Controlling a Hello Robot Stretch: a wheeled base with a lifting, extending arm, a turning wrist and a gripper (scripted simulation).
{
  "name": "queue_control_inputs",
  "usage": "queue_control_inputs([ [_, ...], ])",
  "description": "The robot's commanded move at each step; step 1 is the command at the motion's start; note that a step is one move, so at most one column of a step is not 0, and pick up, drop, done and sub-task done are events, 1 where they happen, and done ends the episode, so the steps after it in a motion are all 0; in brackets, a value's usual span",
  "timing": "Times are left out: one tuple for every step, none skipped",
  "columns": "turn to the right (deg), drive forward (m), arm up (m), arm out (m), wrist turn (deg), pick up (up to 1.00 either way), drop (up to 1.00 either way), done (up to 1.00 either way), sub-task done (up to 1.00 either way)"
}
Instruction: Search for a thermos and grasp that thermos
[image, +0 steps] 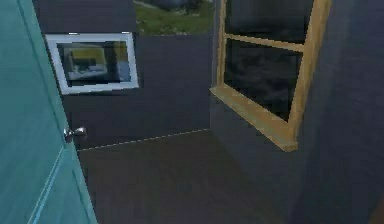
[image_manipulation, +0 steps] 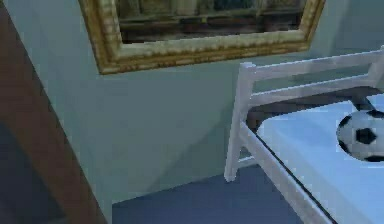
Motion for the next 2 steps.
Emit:
queue_control_inputs([
  [0.0, 1.00, 0.00, 0.00, 0.0, 0.00, 0.00, 0.00, 0.00],
  [-18.0, 0.00, 0.00, 0.00, 0.0, 0.00, 0.00, 0.00, 0.00],
])
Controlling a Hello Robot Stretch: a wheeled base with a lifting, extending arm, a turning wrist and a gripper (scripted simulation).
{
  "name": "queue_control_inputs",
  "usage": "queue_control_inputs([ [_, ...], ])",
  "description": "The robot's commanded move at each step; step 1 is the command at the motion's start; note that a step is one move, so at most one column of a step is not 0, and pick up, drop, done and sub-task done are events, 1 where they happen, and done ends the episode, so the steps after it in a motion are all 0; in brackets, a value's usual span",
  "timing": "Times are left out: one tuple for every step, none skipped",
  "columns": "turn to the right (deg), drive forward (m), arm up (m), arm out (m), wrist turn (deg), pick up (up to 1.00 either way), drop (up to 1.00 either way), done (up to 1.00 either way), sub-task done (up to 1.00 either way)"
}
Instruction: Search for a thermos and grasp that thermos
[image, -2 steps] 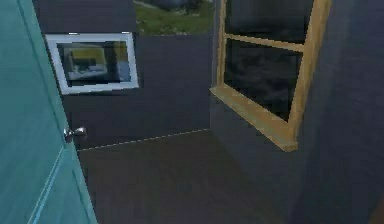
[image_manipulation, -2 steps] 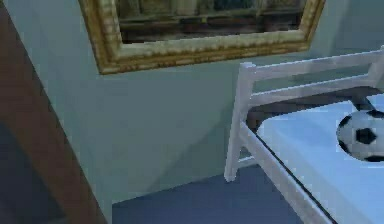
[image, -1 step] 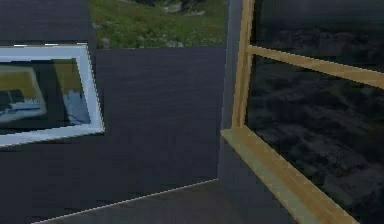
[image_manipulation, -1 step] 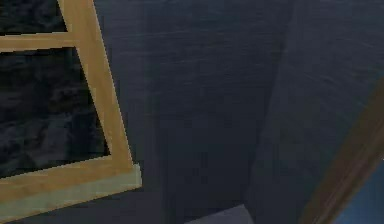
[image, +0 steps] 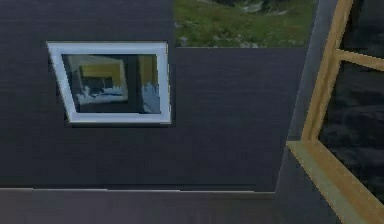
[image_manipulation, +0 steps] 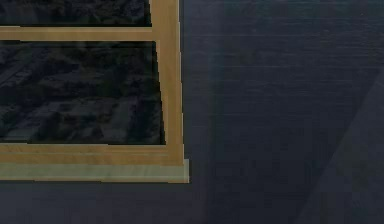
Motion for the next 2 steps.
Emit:
queue_control_inputs([
  [0.0, 0.05, 0.00, 0.00, 0.0, 0.00, 0.00, 0.00, 0.00],
  [0.0, 0.15, 0.00, 0.00, 0.0, 0.00, 0.00, 0.00, 0.00],
])
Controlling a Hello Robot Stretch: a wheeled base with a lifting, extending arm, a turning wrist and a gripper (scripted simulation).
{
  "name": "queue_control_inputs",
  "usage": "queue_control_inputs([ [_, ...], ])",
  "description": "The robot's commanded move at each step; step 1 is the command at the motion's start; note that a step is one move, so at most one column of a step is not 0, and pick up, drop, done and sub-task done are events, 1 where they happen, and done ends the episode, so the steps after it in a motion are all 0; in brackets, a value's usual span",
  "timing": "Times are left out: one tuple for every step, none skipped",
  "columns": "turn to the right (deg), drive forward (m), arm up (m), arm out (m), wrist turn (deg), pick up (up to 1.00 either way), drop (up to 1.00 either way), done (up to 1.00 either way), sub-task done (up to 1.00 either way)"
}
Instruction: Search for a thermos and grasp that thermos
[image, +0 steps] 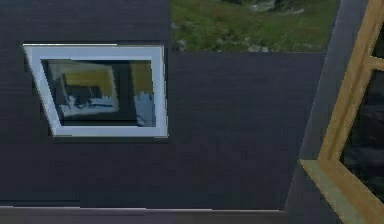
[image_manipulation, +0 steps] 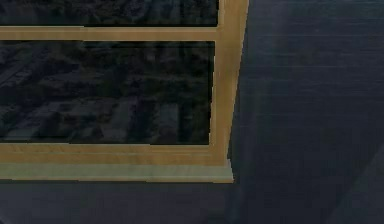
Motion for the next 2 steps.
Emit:
queue_control_inputs([
  [-45.0, 0.00, 0.00, 0.00, 0.0, 0.00, 0.00, 0.00, 0.00],
  [-15.0, 0.00, 0.00, 0.00, 0.0, 0.00, 0.00, 0.00, 0.00],
])
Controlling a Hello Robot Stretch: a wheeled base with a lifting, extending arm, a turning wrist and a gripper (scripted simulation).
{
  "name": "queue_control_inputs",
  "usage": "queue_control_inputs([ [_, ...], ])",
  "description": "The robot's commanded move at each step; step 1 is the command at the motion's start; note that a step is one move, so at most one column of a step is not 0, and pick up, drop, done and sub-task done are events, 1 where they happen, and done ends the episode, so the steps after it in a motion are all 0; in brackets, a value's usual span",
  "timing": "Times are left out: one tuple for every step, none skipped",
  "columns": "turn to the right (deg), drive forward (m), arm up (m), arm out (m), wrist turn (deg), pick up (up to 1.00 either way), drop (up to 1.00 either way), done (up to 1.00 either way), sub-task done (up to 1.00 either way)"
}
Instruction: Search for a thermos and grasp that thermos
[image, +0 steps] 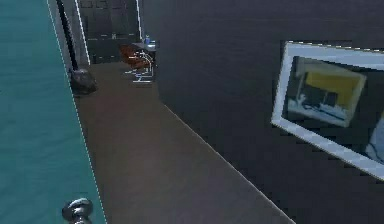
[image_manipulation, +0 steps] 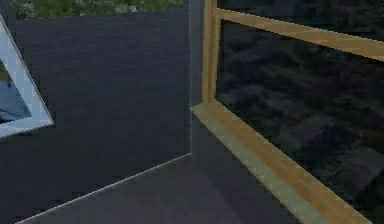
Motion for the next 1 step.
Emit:
queue_control_inputs([
  [0.0, 0.45, 0.00, 0.00, 0.0, 0.00, 0.00, 0.00, 0.00],
])
